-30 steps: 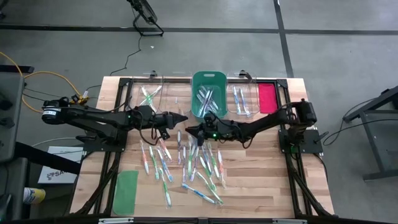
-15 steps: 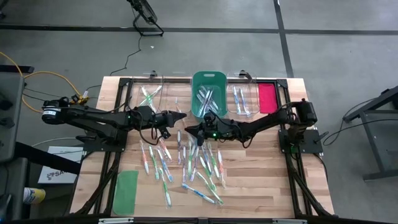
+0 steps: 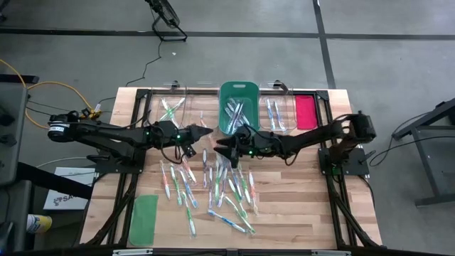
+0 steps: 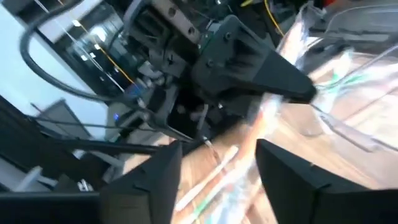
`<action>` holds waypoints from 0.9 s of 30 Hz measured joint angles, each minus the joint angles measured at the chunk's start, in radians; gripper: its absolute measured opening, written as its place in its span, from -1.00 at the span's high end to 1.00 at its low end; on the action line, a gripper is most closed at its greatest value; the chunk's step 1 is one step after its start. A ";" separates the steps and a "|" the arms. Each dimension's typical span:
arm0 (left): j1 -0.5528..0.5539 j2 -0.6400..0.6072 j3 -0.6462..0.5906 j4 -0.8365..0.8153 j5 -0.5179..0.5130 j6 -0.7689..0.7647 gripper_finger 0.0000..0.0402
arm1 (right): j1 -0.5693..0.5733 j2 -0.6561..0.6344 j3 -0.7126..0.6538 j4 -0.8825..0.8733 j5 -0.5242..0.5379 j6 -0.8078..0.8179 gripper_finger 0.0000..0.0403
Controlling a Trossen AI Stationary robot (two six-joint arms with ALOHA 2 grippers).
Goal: Pick & Place Toothbrushes
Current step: Put the orange toothbrush into the middle transparent bin
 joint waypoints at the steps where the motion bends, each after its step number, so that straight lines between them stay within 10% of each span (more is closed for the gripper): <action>1: 0.000 0.000 0.000 0.001 -0.008 -0.056 0.91 | -0.004 -0.022 0.000 -0.042 0.002 -0.006 -0.07; 11: 0.075 -0.017 0.000 0.052 -0.313 -0.904 0.92 | 0.014 -0.187 0.000 -0.262 0.130 -0.067 -0.20; 20: 0.334 -0.004 0.000 -0.088 0.047 -1.635 0.92 | 0.036 -0.196 0.000 -0.303 0.219 -0.086 -0.20; 27: 0.494 0.003 0.001 -0.123 0.321 -1.868 0.92 | 0.036 -0.196 0.000 -0.318 0.220 -0.083 -0.20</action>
